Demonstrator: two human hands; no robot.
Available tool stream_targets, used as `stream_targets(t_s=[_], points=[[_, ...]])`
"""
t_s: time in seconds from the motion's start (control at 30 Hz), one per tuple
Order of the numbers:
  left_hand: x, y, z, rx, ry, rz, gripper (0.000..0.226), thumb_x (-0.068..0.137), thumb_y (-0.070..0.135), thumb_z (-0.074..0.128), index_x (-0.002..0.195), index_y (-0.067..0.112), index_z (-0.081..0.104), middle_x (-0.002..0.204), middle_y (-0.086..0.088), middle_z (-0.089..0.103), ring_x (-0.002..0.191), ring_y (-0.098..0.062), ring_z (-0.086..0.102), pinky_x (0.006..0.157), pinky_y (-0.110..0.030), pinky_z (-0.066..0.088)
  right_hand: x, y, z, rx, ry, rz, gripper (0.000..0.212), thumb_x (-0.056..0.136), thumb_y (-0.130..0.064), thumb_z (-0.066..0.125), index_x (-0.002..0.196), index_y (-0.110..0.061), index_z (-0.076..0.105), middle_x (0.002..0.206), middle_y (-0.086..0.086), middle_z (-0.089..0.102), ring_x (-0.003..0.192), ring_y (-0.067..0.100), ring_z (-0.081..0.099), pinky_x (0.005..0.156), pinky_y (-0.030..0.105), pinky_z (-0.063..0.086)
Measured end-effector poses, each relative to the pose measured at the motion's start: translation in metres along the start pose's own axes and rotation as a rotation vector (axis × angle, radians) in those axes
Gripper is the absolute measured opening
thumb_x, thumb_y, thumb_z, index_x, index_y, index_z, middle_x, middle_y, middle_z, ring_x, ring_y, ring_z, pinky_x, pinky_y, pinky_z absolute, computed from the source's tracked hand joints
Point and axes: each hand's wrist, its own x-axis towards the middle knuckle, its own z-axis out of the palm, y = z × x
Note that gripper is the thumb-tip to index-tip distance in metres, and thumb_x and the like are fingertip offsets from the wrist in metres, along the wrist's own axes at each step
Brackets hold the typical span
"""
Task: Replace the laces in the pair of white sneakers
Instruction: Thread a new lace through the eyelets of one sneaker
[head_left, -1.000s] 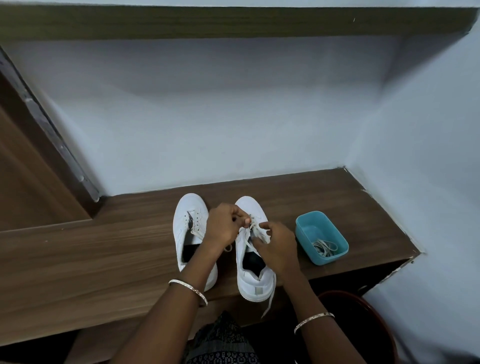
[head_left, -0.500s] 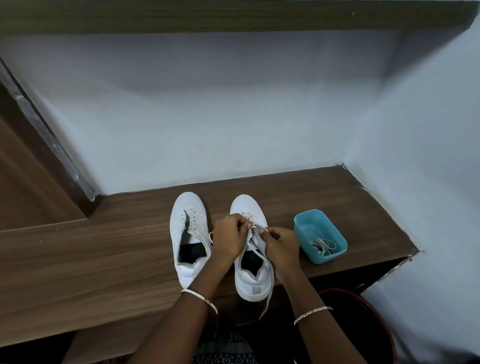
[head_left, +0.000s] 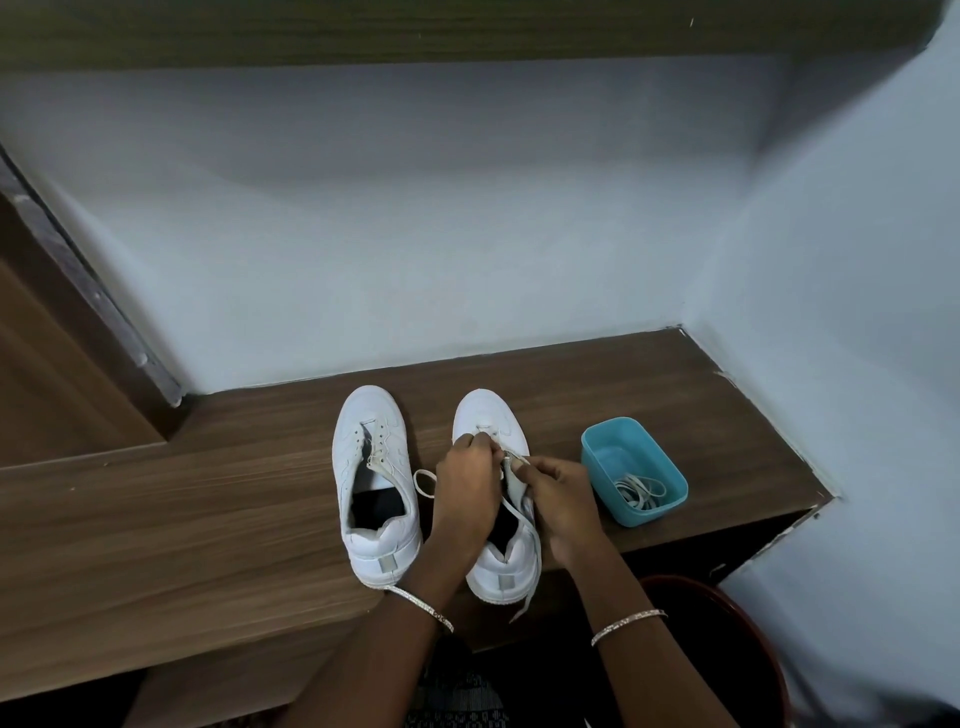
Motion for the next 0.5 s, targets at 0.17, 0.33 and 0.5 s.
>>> stream_targets(t_s=[0.17, 0.33, 0.5], points=[[0.001, -0.001, 0.001, -0.006, 0.026, -0.015, 0.011, 0.094, 0.014, 0.058, 0.094, 0.01, 0.068, 0.091, -0.006, 0.068, 0.082, -0.024, 0.064, 0.071, -0.036, 0.051, 0.0, -0.007, -0.005, 0.253, -0.073, 0.108, 0.028, 0.096, -0.025, 0.064, 0.099, -0.001, 0.076, 0.097, 0.018, 0.076, 0.089, 0.026, 0.074, 0.083, 0.038, 0.059], [0.004, -0.009, -0.005, -0.036, 0.005, -0.062, 0.009, 0.09, 0.026, 0.065, 0.088, 0.022, 0.073, 0.084, 0.004, 0.072, 0.077, -0.018, 0.066, 0.066, -0.035, 0.054, 0.002, -0.014, -0.003, 0.28, -0.078, 0.161, 0.014, 0.089, -0.008, 0.071, 0.096, 0.003, 0.073, 0.09, 0.019, 0.074, 0.07, 0.021, 0.071, 0.068, 0.03, 0.058], [0.005, -0.016, -0.011, -0.122, 0.026, -0.02, 0.006, 0.086, 0.03, 0.07, 0.087, 0.027, 0.075, 0.084, 0.008, 0.074, 0.08, -0.014, 0.067, 0.071, -0.034, 0.052, 0.006, -0.017, 0.005, 0.131, 0.022, 0.072, 0.004, 0.089, -0.009, 0.068, 0.087, -0.006, 0.071, 0.09, 0.02, 0.074, 0.085, 0.038, 0.072, 0.085, 0.052, 0.059]])
